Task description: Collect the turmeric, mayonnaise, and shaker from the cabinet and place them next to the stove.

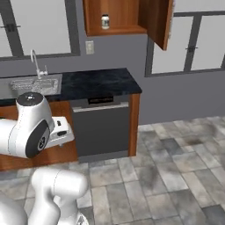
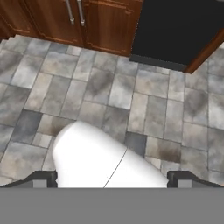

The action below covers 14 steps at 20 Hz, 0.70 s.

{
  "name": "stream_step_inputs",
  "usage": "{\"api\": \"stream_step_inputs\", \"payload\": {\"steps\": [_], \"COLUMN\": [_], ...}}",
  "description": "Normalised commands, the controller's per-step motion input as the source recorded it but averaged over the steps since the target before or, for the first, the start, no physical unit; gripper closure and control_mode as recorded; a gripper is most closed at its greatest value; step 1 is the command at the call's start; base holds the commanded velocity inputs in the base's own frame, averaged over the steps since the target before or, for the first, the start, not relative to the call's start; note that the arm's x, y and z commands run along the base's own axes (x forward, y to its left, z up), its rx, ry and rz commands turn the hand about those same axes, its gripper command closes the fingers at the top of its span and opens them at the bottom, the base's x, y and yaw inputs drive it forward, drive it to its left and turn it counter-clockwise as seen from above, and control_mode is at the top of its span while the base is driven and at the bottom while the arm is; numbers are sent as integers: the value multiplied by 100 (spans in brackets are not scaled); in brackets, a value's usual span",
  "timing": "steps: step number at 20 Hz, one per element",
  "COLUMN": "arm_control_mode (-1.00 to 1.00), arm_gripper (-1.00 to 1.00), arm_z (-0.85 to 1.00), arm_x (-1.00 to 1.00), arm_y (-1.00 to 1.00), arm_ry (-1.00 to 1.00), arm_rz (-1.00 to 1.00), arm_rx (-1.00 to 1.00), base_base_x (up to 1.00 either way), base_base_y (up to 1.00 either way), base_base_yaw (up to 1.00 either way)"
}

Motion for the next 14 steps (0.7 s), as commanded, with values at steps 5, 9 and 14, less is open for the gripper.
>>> {"api": "stream_step_inputs", "payload": {"steps": [5, 9, 14], "arm_control_mode": [100, 100, 100], "arm_gripper": [-100, -100, -100], "arm_z": [0, 0, 0], "arm_x": [0, 0, 0], "arm_y": [0, 0, 0], "arm_ry": [0, 0, 0], "arm_rz": [0, 0, 0], "arm_rx": [0, 0, 0], "base_base_x": [84, 79, 79], "base_base_y": [0, 0, -9], "base_base_yaw": [15, 15, 16]}}
